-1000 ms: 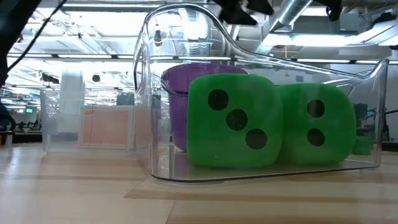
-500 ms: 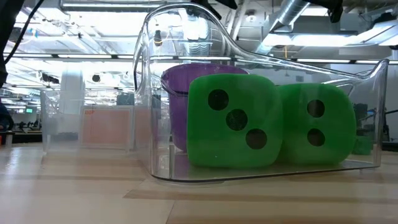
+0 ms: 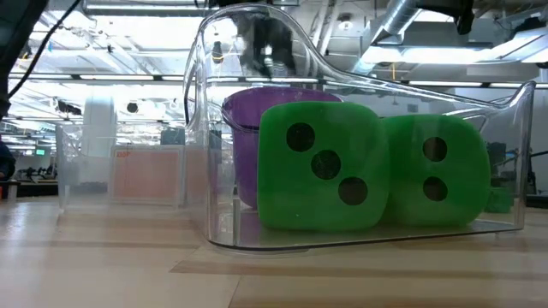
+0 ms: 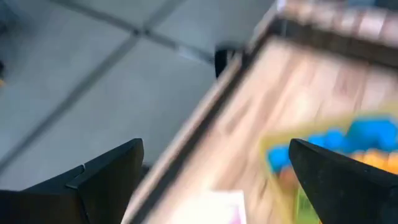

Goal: Pick & Place Toys
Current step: Put the red deck of cards into the white bin

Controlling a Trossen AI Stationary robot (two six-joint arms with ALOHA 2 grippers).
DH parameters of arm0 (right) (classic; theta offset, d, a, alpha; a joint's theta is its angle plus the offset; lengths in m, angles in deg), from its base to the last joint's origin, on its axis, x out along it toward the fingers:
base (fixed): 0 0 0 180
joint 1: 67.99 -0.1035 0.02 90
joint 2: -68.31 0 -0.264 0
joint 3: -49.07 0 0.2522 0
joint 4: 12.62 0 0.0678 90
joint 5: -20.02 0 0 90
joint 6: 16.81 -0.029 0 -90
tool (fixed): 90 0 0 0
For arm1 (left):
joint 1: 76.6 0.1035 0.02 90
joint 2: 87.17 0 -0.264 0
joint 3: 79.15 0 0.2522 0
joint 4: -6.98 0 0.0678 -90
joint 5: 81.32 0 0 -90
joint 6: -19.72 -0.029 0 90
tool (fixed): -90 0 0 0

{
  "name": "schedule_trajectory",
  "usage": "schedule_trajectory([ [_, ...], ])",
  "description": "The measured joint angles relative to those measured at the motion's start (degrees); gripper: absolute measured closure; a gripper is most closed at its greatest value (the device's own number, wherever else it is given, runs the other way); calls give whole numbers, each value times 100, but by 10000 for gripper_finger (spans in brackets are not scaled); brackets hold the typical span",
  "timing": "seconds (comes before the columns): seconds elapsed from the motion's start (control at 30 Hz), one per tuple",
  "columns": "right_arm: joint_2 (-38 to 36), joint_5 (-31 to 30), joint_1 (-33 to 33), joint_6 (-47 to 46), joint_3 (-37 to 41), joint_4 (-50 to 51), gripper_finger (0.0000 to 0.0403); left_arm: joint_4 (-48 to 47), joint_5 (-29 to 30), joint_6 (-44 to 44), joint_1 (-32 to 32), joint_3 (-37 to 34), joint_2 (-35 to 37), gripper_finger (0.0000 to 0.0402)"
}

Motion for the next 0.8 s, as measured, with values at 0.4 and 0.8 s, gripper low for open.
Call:
schedule_trajectory([
  [0.4, 8, -149, 0, -264, 0, 188, 194, 705, -752, -590, 67, -3051, 87, 5],
  [0.8, 11, -465, 4, -504, 0, 523, 194, 3765, -609, -743, -70, -4693, 116, 5],
])
